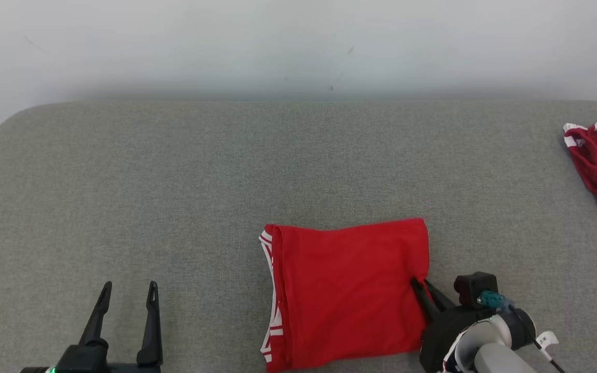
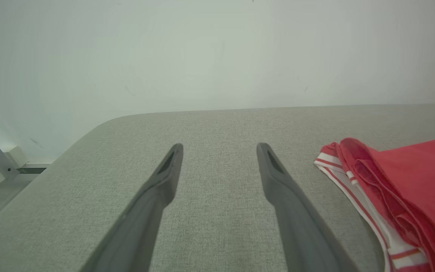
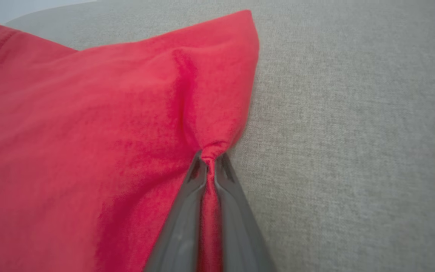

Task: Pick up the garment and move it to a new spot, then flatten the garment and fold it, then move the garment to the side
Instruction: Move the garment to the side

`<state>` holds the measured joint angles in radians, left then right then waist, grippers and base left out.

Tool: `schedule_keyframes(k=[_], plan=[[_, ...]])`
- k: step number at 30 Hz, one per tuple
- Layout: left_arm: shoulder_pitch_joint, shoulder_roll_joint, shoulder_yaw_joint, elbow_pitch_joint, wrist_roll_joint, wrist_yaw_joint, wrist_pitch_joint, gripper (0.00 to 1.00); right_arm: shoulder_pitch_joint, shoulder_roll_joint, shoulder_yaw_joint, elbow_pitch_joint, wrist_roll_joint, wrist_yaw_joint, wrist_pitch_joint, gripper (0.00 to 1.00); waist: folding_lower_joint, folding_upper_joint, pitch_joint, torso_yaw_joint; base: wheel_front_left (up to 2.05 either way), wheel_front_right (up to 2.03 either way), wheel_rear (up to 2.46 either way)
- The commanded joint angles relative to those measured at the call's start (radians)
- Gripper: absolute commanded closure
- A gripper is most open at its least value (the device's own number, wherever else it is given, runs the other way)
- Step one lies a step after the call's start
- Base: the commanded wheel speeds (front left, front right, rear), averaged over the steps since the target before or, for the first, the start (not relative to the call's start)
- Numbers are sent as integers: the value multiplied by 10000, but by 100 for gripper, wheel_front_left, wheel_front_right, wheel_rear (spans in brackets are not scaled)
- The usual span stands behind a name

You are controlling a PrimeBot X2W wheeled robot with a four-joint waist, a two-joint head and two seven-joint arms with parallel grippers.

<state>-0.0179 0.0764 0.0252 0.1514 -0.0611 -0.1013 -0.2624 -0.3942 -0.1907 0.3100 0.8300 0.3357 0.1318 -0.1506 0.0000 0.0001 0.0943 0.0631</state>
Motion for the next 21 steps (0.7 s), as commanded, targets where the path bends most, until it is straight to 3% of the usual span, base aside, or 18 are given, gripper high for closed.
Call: schedule_keyframes(k=[1, 10, 21], plan=[[-132, -33, -16, 23, -42, -10, -30, 0, -254, -183, 60, 66, 120, -30, -101, 100, 0, -1, 24, -36, 0, 0, 0], [-406, 30, -169, 14, 32, -88, -30, 0, -1647, -1096, 578, -81, 490, -30, -266, 100, 0, -1, 550, -481, 0, 0, 0], [-1474, 190, -476, -122, 213, -121, -30, 0, -3815, -3082, 1041, -410, 809, -31, -214, 100, 0, -1, 2291, -1300, 0, 0, 0]])
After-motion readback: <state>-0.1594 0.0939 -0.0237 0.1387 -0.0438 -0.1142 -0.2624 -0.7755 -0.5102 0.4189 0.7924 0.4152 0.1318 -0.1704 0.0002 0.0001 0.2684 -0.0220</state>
